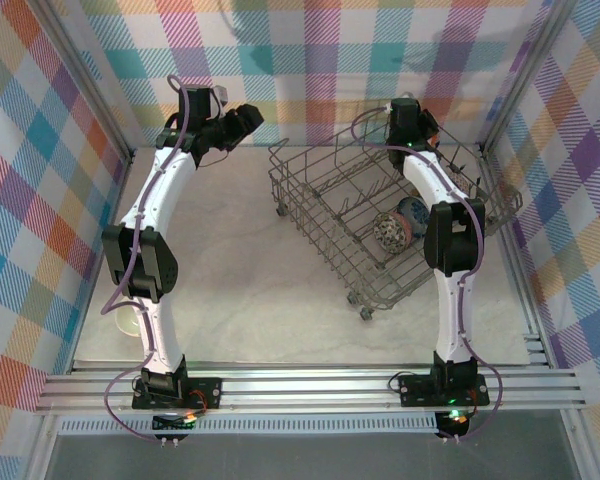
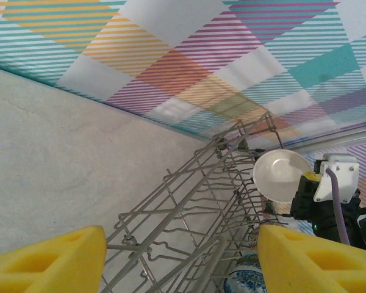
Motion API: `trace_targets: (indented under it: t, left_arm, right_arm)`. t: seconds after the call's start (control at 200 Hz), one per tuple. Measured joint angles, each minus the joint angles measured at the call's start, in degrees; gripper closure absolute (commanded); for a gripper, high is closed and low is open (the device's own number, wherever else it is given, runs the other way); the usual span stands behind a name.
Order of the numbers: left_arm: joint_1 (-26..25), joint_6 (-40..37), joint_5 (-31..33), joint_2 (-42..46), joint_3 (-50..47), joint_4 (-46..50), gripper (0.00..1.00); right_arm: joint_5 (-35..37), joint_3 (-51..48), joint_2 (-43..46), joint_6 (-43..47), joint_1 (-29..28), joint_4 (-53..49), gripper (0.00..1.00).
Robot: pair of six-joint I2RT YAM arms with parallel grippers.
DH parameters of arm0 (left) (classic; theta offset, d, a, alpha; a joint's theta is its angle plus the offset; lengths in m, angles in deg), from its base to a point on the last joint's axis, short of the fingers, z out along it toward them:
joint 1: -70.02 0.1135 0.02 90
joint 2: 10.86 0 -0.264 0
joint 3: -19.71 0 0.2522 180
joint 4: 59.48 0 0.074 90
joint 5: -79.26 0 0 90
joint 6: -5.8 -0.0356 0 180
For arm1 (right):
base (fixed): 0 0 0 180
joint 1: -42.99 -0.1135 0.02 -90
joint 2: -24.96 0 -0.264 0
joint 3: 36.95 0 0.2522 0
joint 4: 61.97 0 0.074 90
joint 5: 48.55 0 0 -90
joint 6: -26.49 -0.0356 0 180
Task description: Load the bowls into the dish rack
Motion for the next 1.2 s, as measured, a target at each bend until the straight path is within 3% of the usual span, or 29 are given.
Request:
trace_targets:
  t: [0.525,1.085,1.2]
  left_arm:
    - [0.0,0.5,0.0,0.0,-2.5,-1.6,0.34]
    - [0.0,1.5,-0.7,0.0,-2.8,-3.0,0.34]
    - [0.0,1.5,-0.7,0.0,-2.8,-3.0,0.34]
  right_arm:
    - [-0.9,-11.9,4.1,3.6,-1.4,10.1,1.00]
    - [-2.0,-11.0,3.7,6.5,-1.9,8.7,1.00]
    - [-2.4,-10.0,3.3,6.6,-1.9,7.6,0.96]
